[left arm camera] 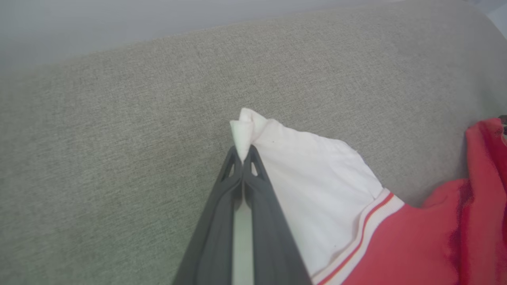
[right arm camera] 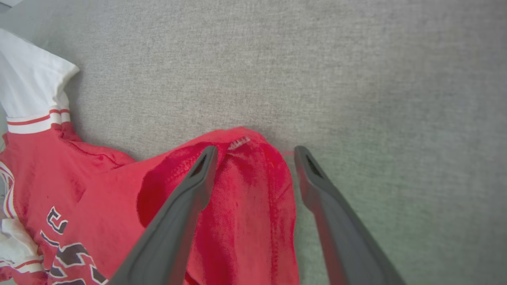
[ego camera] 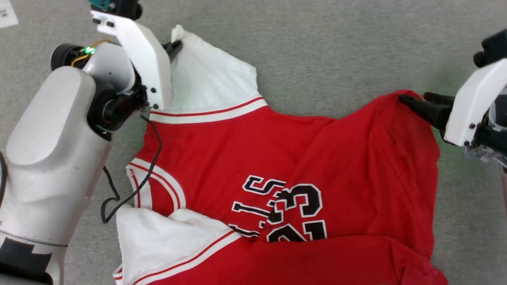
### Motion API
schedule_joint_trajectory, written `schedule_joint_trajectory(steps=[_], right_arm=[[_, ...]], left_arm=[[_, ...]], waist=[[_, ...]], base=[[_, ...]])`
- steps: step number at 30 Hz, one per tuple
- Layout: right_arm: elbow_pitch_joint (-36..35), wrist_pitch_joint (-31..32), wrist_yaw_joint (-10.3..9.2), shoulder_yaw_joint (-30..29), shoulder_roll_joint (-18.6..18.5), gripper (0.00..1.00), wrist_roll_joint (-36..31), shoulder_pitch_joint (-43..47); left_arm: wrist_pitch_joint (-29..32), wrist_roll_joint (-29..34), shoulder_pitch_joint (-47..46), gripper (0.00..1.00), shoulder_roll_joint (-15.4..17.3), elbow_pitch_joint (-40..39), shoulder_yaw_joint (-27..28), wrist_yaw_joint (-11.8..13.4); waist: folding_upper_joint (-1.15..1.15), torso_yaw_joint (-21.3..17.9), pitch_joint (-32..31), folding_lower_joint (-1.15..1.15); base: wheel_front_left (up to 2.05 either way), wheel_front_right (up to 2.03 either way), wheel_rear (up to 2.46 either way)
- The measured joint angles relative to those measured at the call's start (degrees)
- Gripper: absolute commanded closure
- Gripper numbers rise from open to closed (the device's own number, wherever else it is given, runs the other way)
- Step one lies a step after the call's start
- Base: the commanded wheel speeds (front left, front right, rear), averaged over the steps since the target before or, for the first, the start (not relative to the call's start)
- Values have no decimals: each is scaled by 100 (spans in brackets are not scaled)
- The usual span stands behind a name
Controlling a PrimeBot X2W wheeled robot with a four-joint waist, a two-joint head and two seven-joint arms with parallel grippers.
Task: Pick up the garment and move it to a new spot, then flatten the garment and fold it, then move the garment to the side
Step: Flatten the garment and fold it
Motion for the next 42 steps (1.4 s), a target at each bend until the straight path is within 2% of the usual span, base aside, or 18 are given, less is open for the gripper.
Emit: schedule_joint_trajectory(steps=[8,9,10,11,20,30,37,42], right_arm=[[463,1156,1,57,93,0,-388,-521],[487,1270,3,57,90,44,-397,-548],[489,1345,3,63,86,68,-432,-571],[490,1404,3,66,87,100,-458,-597],[461,1450,1,153,48,100,-438,-643],[297,563,1,63,-51,100,-378,-466],[-27,58,1,-193,-86,100,-288,232],[-458,-252,1,-349,-98,100,-290,1029]], left_arm=[[-132,73,-153,100,-133,-54,-127,-78],[-154,83,-159,100,-133,-54,-132,-79],[-168,92,-167,100,-135,-53,-135,-80],[-175,92,-170,100,-134,-47,-134,-80],[-310,-5,-155,100,-76,80,-55,-89],[-688,-249,475,100,166,-49,222,-65],[-1074,-434,1370,100,442,-584,513,140],[-1399,-581,2299,100,642,-1189,746,416]], waist=[[0,306,247,0],[0,322,264,-1],[0,335,280,0],[0,345,293,0],[0,374,228,0],[0,374,-372,0],[0,410,-898,0],[0,417,-1229,-1]], base=[[0,0,0],[0,0,0],[0,0,0],[0,0,0],[0,0,0],[0,0,0],[0,0,0],[0,0,0]])
